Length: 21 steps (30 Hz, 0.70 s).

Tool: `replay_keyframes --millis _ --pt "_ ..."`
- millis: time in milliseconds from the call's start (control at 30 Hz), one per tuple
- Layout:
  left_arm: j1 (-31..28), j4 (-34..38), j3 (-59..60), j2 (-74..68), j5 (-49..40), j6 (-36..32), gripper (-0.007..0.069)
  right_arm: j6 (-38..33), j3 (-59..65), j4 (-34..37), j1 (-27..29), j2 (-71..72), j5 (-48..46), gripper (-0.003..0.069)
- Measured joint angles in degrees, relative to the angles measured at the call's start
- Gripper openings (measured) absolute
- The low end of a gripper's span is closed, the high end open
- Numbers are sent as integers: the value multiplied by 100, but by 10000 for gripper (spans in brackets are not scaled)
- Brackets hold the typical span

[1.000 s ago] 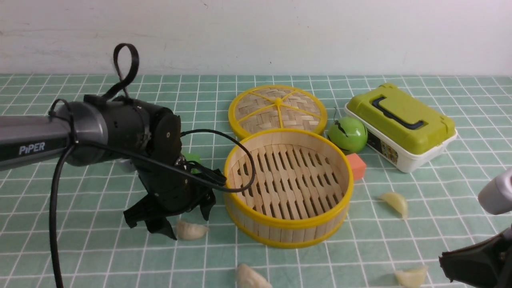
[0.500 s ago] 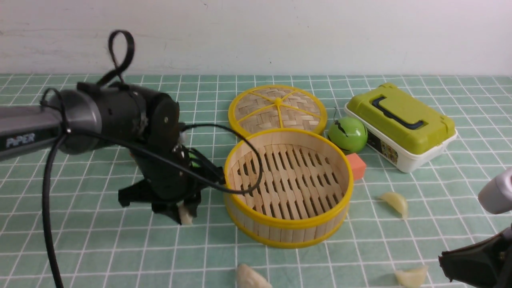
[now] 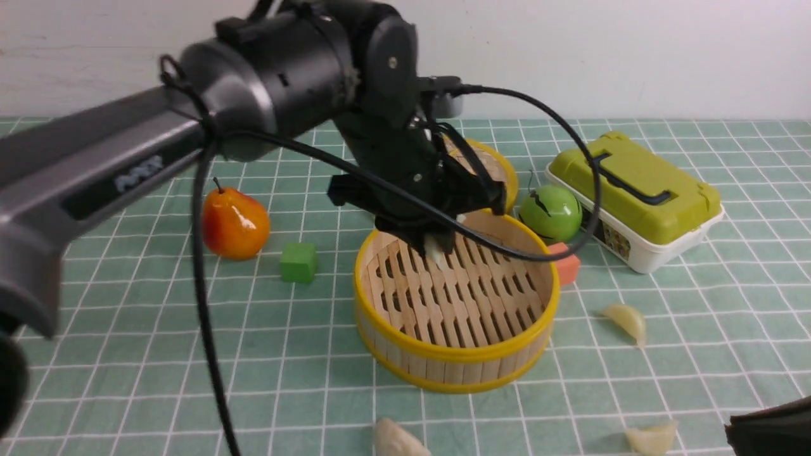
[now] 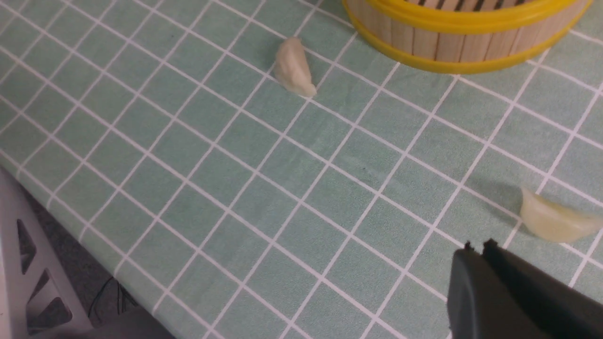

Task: Put the dumplings into the steamer on the table with the blue tablecloth.
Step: 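Place the dumpling into the bamboo steamer basket with the left gripper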

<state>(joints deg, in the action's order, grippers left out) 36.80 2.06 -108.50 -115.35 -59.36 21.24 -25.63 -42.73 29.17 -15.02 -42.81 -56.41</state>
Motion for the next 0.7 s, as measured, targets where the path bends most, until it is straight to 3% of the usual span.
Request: replay_keyframes --millis 233,467,567,700 --pt "183 -320 -1276 -1520 -132 -7 185 0 -66 -181 0 526 -532 22" --pt "183 -440 -1733 -2020 -275 356 187 0 -68 -605 0 576 -1036 30" --pt "183 -428 -1734 -2080 -347 413 244 0 -68 -611 0 576 -999 30" --pt "183 -422 -1756 -2093 -848 443 409 0 -68 -611 0 576 -956 33"
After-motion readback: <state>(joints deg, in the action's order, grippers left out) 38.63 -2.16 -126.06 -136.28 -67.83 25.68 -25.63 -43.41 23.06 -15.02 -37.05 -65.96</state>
